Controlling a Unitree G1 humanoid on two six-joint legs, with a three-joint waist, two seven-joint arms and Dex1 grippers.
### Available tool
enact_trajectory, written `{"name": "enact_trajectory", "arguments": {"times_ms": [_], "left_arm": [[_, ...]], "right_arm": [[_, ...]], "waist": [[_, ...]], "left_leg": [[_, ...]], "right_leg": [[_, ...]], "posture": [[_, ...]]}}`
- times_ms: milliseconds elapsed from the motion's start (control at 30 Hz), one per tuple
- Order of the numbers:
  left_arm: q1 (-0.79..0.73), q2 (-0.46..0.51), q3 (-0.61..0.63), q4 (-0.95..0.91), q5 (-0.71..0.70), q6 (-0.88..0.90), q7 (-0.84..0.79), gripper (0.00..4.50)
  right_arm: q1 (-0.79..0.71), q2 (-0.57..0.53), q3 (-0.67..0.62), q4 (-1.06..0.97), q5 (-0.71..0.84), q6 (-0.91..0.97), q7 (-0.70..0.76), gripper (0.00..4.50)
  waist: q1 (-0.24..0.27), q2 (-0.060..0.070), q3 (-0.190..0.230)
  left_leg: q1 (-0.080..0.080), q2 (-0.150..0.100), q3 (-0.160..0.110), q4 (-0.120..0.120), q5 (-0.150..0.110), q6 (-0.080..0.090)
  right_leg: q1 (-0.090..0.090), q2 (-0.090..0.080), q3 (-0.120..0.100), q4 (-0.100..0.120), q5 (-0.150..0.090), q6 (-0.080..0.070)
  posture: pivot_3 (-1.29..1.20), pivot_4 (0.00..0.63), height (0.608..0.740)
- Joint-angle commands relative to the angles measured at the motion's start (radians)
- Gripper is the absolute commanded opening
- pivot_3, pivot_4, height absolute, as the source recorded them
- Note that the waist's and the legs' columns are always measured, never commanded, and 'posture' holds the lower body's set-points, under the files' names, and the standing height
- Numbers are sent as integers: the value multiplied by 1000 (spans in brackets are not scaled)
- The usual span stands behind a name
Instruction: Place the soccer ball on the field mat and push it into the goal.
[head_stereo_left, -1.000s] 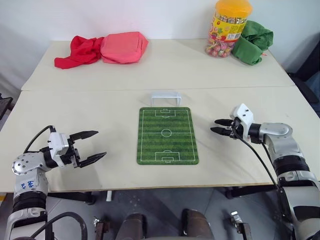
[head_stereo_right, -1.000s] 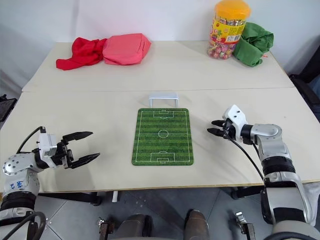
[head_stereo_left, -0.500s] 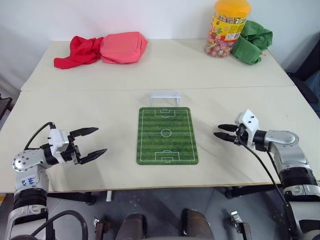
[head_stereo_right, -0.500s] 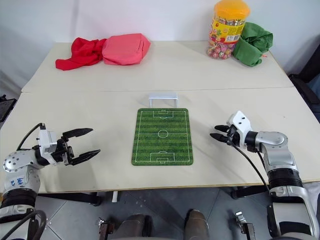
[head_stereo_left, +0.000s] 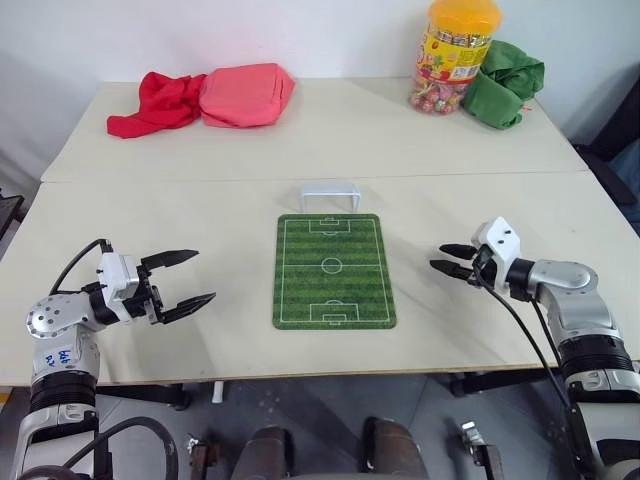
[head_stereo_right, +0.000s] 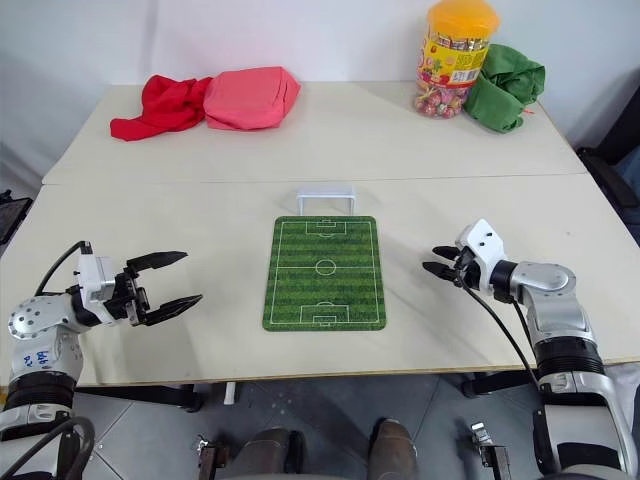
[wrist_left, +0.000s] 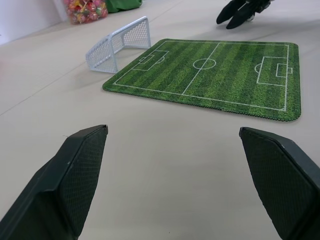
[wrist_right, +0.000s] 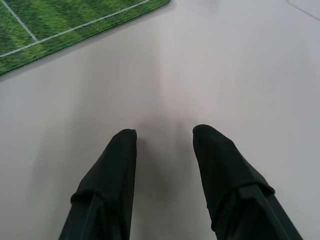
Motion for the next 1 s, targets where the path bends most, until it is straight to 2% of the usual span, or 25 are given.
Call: {"name": "enact_trajectory", "arguments": {"times_ms": [33, 267, 467, 667, 767, 967, 1000], "left_arm": [[-10, -2, 0, 8, -4, -11, -3, 4500], [-11, -10, -3, 14, -4, -17, -1, 4500], [-16, -10, -6, 30, -6, -23, -13, 4500], [-33, -13, -11, 51, -1, -28, -18, 4500], [-50, -14, -16, 69, 3, -32, -18, 4500], [-78, -14, -24, 102, 8, -42, -24, 4500], [-81, -15, -26, 107, 8, -44, -26, 4500]], "right_arm": [[-16, -27, -24, -78, 16, 19, 1, 1910], [23, -63, -53, -214, 28, 79, -23, 1910], [198, -145, -148, -488, 82, 248, -57, 1910], [320, -168, -223, -636, 110, 342, -108, 1910], [344, -170, -239, -677, 122, 378, -123, 2487], [376, -168, -244, -686, 125, 409, -140, 4464], [376, -165, -238, -677, 125, 408, -140, 4464]], "waist": [[0, 0, 0], [2, 0, 0], [7, 0, 0], [5, 0, 0], [3, 0, 0], [5, 0, 0], [6, 0, 0]], "left_leg": [[0, 0, 0, 0, 0, 0], [0, 0, 0, 0, 0, 0], [-1, 0, 0, -1, -1, 1], [-1, 0, 1, 0, -1, 1], [0, 0, 1, 0, -1, 1], [0, 0, 1, 0, -1, 1], [0, 0, 1, 0, -1, 1]], "right_leg": [[0, 0, 0, 0, 0, 0], [0, 0, 0, 0, 0, 0], [0, 0, 0, -1, 0, 0], [0, 0, 0, 0, 0, 0], [0, 0, 0, 0, 0, 0], [0, 0, 0, 0, 0, 0], [0, 0, 0, 0, 0, 0]], "posture": [[0, 150, 740], [0, 150, 740], [0, 150, 740], [0, 150, 740], [0, 150, 740], [0, 150, 740], [0, 150, 740]]}}
